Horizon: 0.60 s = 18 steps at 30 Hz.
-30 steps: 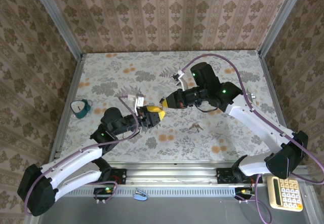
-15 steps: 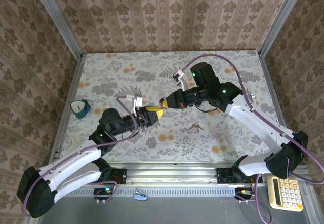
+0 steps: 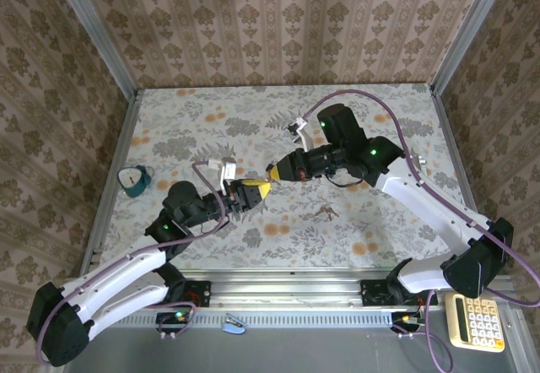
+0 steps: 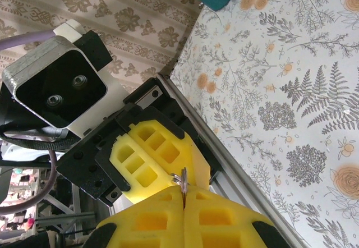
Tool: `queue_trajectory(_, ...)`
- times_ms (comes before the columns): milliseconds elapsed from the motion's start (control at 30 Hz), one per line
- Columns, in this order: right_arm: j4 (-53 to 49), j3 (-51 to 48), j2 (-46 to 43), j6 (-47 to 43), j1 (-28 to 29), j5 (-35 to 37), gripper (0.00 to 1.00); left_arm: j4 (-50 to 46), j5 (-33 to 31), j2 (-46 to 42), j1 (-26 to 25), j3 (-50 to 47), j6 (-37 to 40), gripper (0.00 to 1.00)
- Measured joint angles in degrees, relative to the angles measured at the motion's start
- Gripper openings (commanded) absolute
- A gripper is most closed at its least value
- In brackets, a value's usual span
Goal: Unlock with the key
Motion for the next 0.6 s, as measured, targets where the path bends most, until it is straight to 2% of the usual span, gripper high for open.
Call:
queue_trajectory(133,0.70,-0.85,-0.04,-0.39,-0.35,-0.15,0.08,-6.51,-0.85,-1.03,0.00,2.56,1.81,0.00)
queue_trajectory(233,2.51,-3.15,-0.33,-0.85,-0.96,-0.15,0.23,-13.07,-1.29,-0.98,0.04,5.09,3.80,0.00)
queue_trajectory(467,6.58,-10.49,-2.08,-1.14,-4.20,1.55,0.43,-27.65,-1.66,2.73,1.25,13.97,8.87,0.00)
queue_trajectory(600,11.28,-15.50,-4.11,0.13,-5.55,1.84,0.41,-34.42,-1.03,6.91,2.10,18.62,11.30,0.00)
